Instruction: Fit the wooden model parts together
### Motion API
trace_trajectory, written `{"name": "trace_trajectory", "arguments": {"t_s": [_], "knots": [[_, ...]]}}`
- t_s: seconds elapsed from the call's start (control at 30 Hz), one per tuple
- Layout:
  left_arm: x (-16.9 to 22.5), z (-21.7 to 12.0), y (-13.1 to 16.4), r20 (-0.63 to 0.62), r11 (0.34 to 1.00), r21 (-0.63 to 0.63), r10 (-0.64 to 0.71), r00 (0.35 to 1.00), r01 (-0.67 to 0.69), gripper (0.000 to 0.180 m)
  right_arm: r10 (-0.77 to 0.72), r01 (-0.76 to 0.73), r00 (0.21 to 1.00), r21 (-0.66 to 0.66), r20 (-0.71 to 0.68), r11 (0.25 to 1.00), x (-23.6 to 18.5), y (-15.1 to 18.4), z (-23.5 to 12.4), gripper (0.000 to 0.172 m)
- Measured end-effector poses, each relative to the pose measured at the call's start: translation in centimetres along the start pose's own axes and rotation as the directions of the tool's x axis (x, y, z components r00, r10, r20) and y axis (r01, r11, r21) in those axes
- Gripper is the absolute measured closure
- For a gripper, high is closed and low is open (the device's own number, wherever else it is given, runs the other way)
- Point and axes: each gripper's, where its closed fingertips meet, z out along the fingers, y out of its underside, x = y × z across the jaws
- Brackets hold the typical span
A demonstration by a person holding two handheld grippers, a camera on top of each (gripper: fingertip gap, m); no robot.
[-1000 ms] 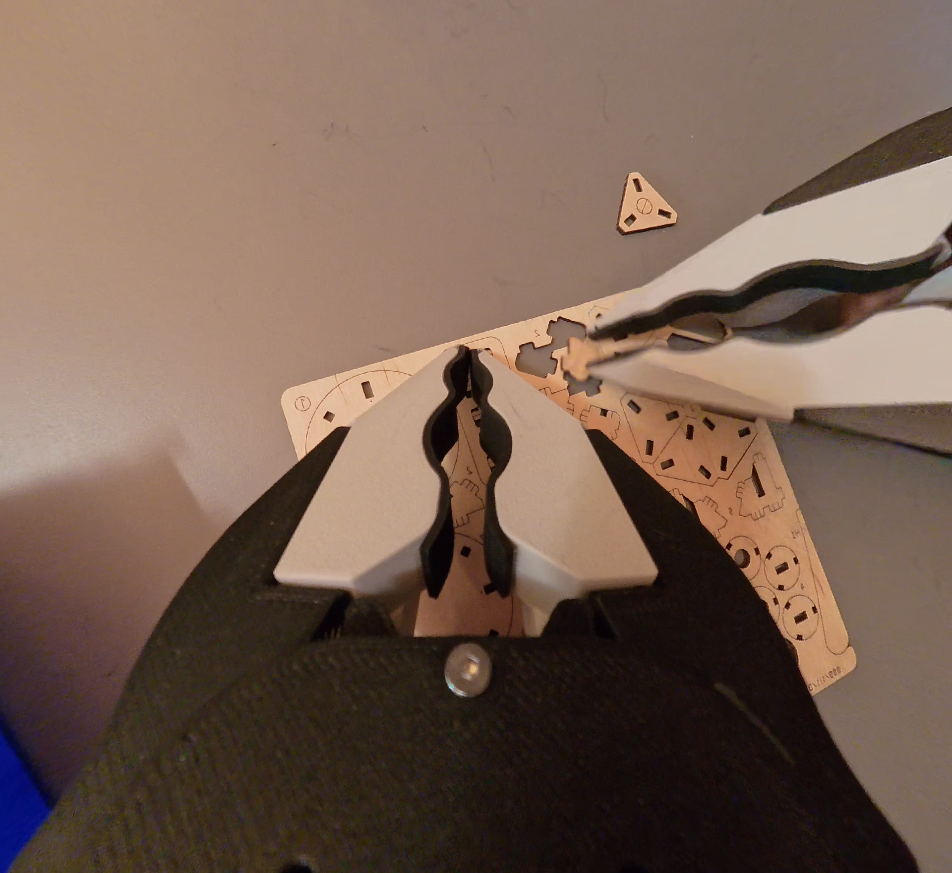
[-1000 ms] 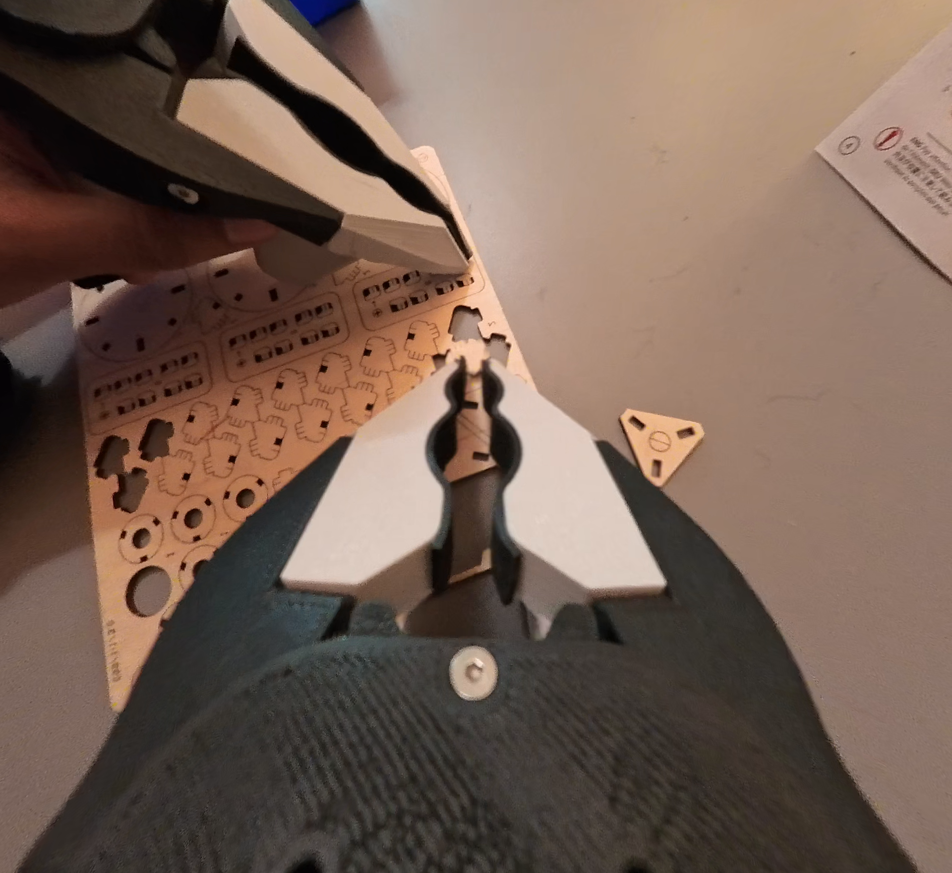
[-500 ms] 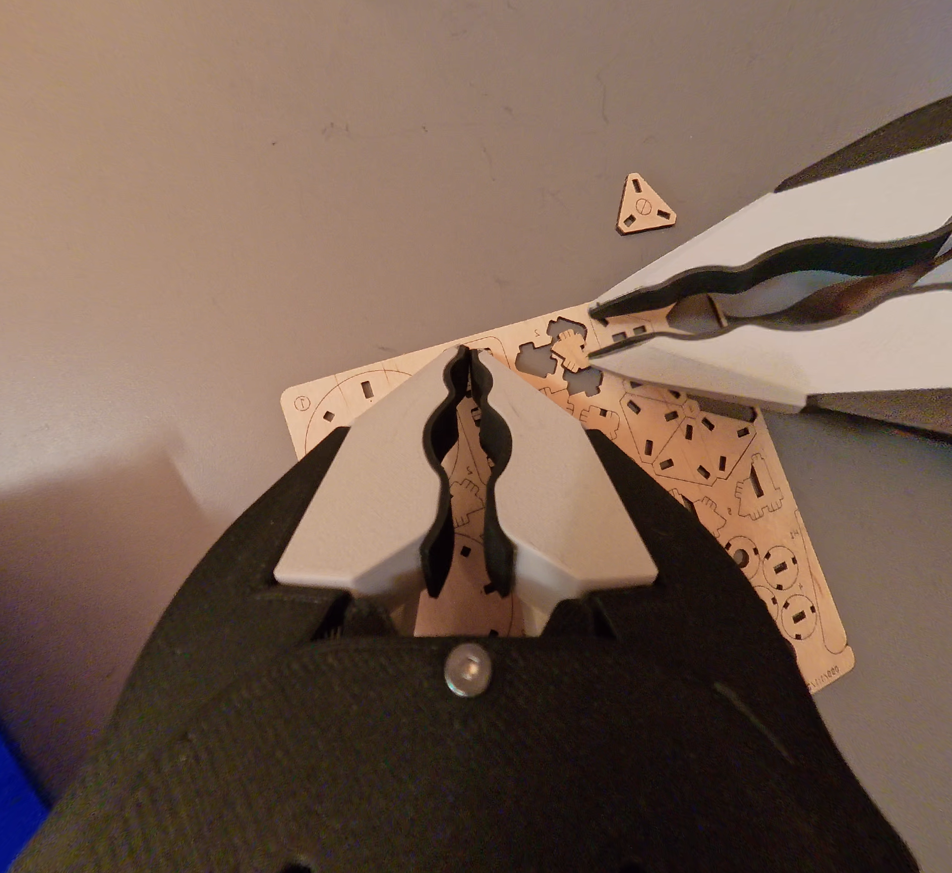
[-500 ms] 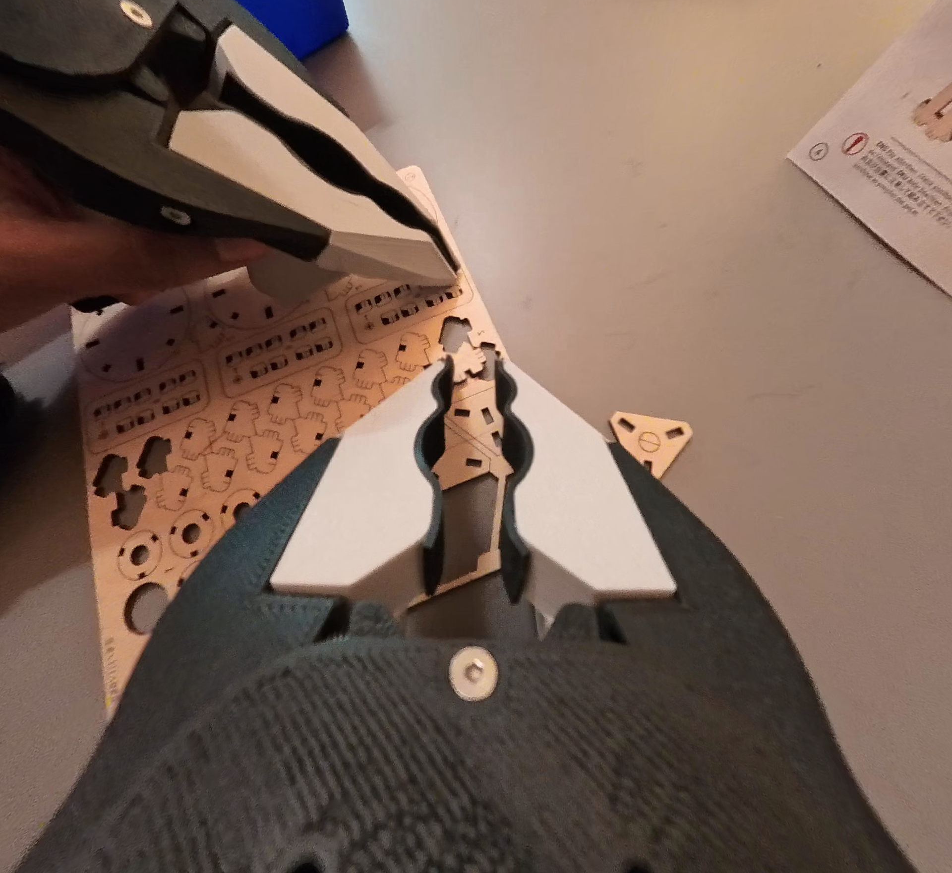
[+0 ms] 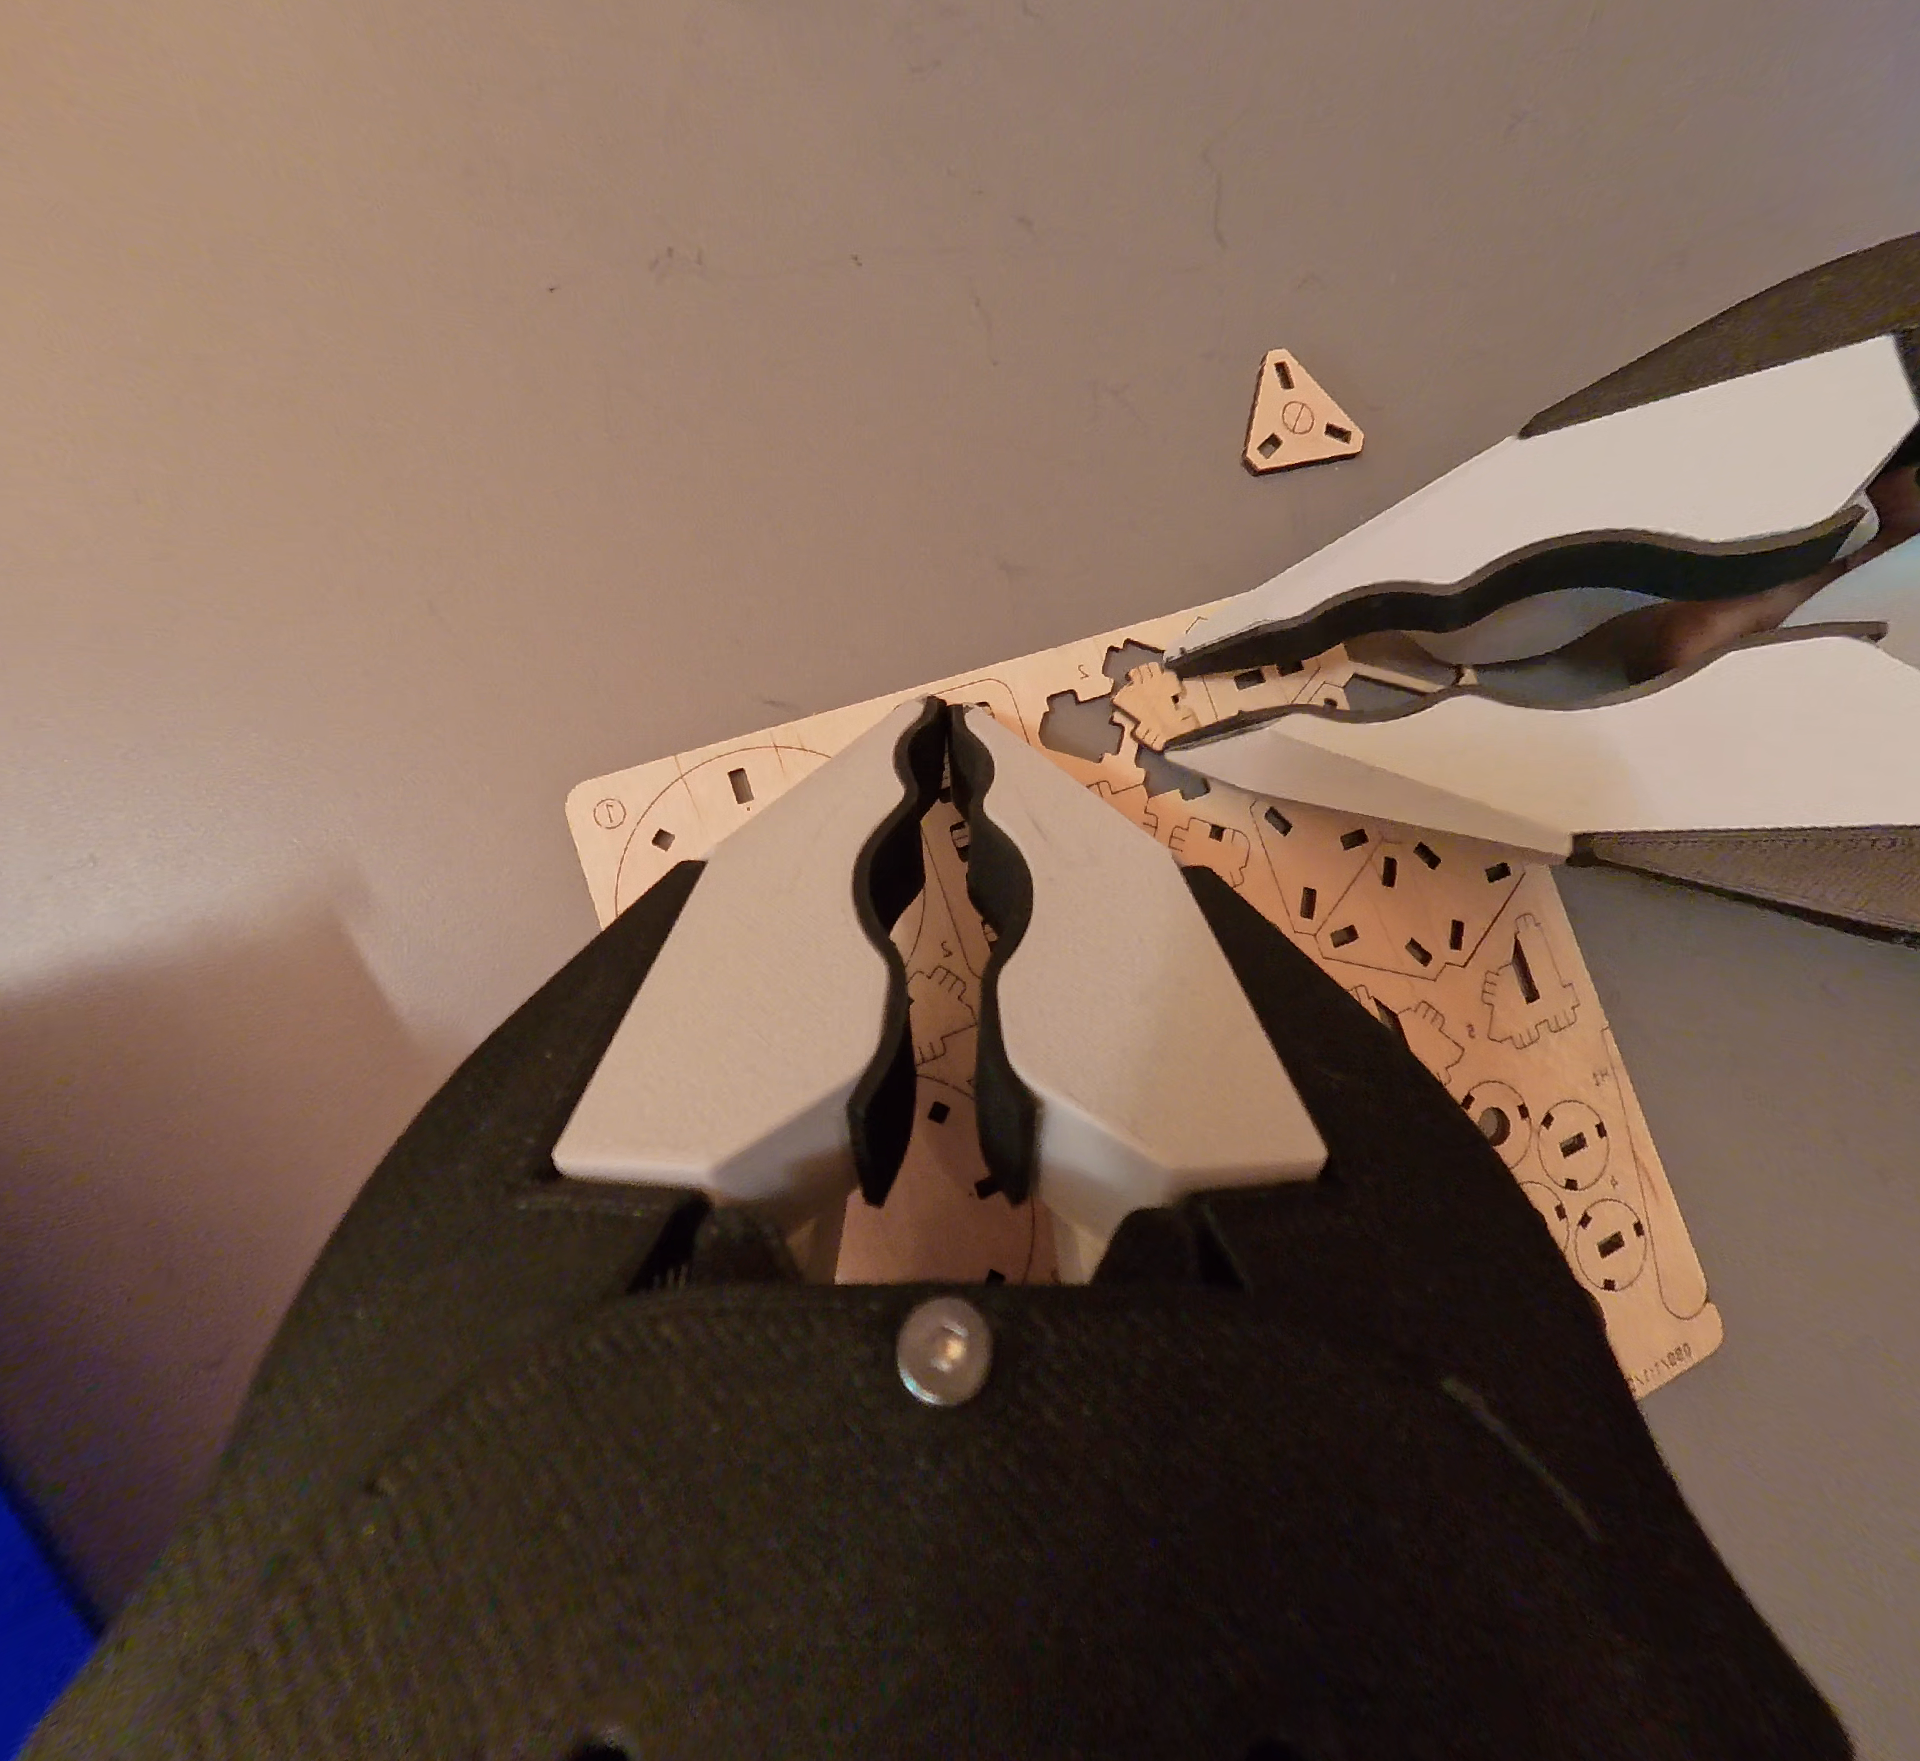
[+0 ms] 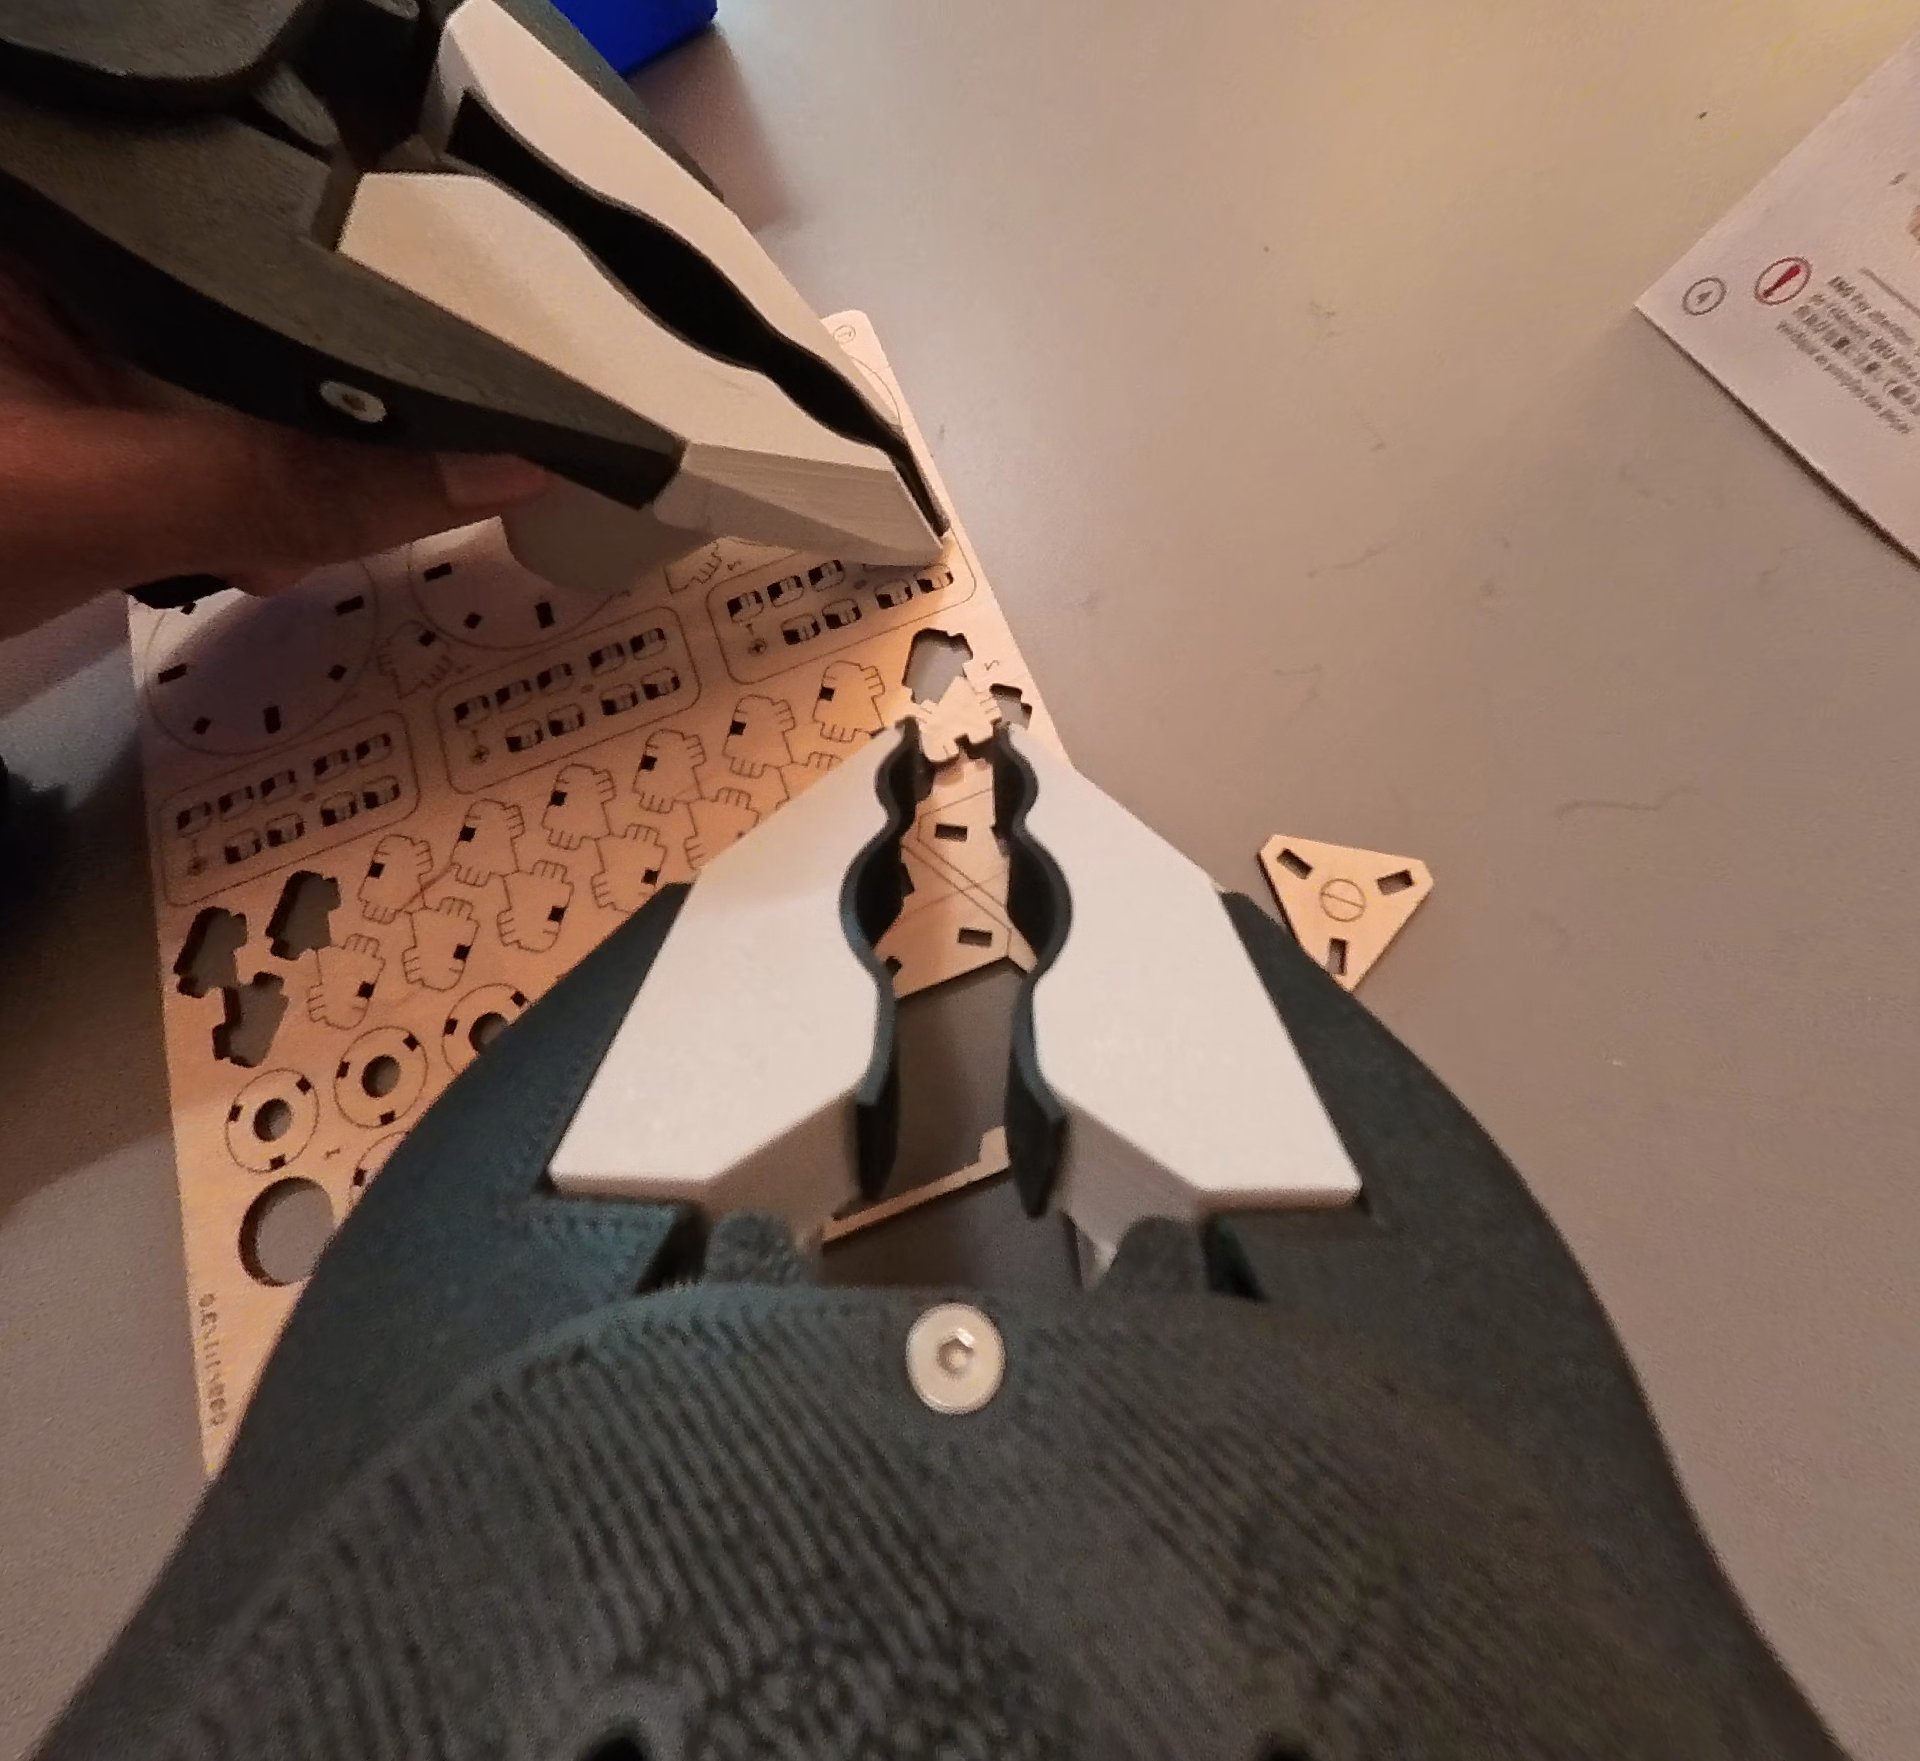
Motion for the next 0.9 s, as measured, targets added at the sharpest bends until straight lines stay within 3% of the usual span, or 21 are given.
{"name": "trace_trajectory", "arguments": {"t_s": [0.27,0.37,0.53,0.9], "knots": [[0.0,0.0,0.0,0.000,1.000,0.000,0.001,1.000,-0.001,0.180,-0.040,0.039,0.999,0.036,0.036,0.999,-0.6,-0.6,-0.4,0.159],[0.0,0.0,0.0,-0.001,1.000,0.001,0.000,1.000,0.000,0.180,-0.187,0.188,0.982,0.045,-0.030,0.981,-0.5,-0.9,-0.6,0.159],[0.0,0.0,0.0,-0.002,1.000,0.001,-0.001,1.000,0.001,0.180,-0.441,0.455,0.877,0.037,-0.189,0.889,-0.5,-1.5,-0.9,0.159],[0.0,0.0,0.0,-0.006,1.000,0.003,-0.007,1.000,0.007,0.180,-0.469,0.484,0.868,0.065,-0.165,0.873,-1.2,-1.6,-1.0,0.159]]}}
